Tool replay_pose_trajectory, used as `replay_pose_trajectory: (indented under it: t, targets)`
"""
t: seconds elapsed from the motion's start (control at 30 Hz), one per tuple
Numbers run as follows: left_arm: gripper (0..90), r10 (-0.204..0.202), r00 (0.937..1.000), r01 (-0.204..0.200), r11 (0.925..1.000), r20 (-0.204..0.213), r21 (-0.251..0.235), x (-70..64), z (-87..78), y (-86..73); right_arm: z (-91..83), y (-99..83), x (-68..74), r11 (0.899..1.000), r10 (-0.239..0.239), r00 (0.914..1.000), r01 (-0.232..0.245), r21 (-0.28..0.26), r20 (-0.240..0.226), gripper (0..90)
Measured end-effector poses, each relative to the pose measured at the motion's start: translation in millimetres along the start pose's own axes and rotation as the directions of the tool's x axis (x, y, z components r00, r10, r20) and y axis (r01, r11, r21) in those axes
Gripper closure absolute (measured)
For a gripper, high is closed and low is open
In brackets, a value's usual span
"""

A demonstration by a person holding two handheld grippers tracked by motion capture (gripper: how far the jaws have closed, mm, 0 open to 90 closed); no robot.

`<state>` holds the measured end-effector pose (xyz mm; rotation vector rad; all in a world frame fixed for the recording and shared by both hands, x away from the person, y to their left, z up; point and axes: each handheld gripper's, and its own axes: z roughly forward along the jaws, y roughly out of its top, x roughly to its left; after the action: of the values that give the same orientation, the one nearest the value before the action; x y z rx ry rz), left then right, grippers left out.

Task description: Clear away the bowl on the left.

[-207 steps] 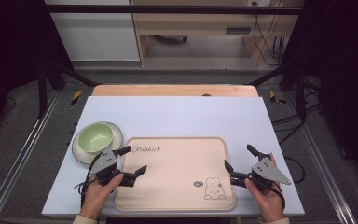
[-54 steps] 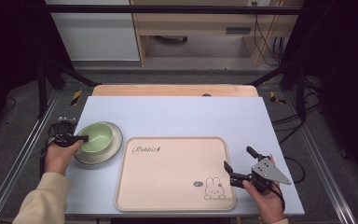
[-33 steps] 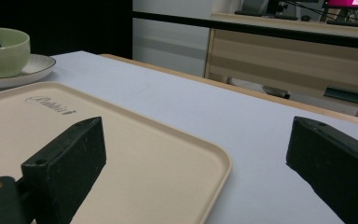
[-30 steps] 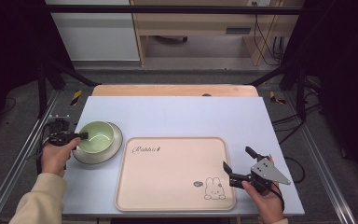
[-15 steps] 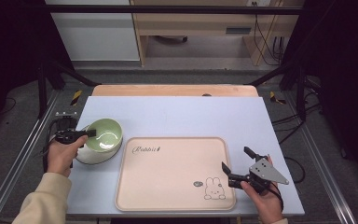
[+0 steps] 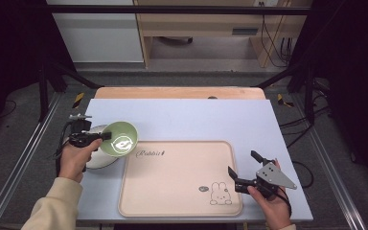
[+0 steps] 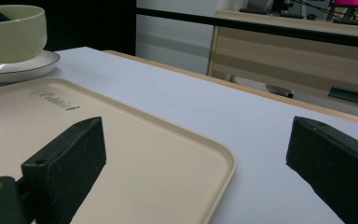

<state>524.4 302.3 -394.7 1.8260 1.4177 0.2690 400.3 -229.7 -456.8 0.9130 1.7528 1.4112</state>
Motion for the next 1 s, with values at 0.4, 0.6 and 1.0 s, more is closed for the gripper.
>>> replay_pose_trajectory:
  t: [0.4,0.6,1.0]
  targets:
    - [82.9,0.068,0.9967,-0.069,0.9974,0.045,0.022,-29.6,11.0,-1.9,0.5,-0.3,-0.2,1.0,-0.006,1.0,0.006,0.004,-0.005,5.0]
    - [82.9,0.107,0.9934,-0.109,0.9934,0.04,0.035,-39.4,16.9,-3.7,0.3,-0.3,-0.5,1.0,-0.009,1.0,0.009,0.004,-0.004,5.1]
    - [82.9,0.113,0.9905,-0.117,0.992,0.079,0.049,-50.8,23.8,-12.0,1.2,-0.8,-0.4,1.0,-0.011,0.9999,0.011,0.008,-0.006,5.1]
